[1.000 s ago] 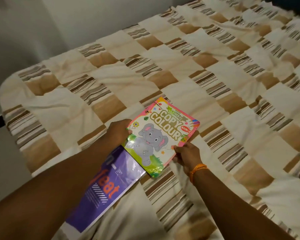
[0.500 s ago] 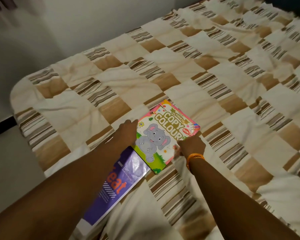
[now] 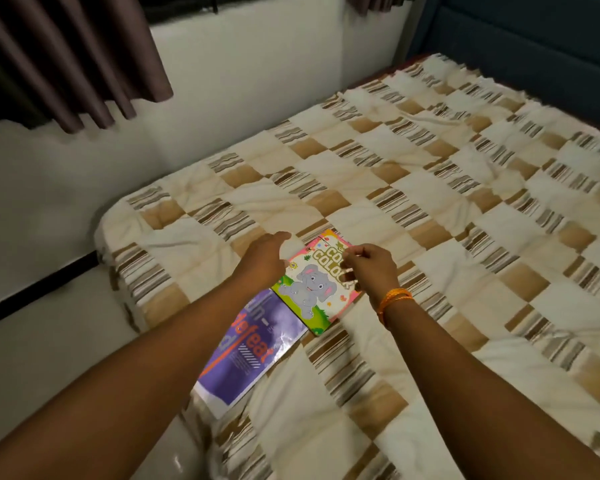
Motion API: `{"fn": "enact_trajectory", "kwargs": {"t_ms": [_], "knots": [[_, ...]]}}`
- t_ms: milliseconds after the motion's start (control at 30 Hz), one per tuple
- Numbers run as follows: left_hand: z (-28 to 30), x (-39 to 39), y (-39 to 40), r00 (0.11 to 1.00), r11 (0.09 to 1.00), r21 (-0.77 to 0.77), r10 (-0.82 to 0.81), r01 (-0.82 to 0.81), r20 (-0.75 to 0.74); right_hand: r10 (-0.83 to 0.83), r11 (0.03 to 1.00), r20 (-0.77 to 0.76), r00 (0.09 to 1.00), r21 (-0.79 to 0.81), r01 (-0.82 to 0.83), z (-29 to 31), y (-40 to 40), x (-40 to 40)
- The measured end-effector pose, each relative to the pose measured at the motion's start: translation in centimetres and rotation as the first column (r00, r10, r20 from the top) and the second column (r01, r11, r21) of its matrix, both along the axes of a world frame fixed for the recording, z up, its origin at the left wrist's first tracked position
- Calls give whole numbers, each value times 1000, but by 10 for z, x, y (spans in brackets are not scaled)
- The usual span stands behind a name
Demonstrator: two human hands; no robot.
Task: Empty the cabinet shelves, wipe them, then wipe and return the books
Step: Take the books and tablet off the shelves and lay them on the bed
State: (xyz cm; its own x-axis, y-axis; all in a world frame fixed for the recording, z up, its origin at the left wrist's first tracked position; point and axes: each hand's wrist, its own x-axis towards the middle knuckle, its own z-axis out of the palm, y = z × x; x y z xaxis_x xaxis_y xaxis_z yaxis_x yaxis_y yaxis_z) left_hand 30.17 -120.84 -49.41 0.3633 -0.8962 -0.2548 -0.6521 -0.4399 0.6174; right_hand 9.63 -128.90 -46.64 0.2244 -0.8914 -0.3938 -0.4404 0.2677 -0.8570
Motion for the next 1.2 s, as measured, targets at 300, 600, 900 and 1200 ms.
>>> {"fn": "enact_trajectory", "kwargs": {"t_ms": [300,600,900,1200], "knots": [[137,-31,78,995,980,-170,102,-103,-11,79,982,39,996,-175,-71,117,61,-14],[235,-58,188,975,925,-332,215,-183,59,219,899,41,975,-396,-186,201,142,-26],[312,-100,296,904,838,-439,411,-325,115,417,755,54,907,-576,-313,280,214,-32],[375,-124,450,734,709,-511,649,-486,201,703,537,61,709,-698,-473,352,316,13]]}}
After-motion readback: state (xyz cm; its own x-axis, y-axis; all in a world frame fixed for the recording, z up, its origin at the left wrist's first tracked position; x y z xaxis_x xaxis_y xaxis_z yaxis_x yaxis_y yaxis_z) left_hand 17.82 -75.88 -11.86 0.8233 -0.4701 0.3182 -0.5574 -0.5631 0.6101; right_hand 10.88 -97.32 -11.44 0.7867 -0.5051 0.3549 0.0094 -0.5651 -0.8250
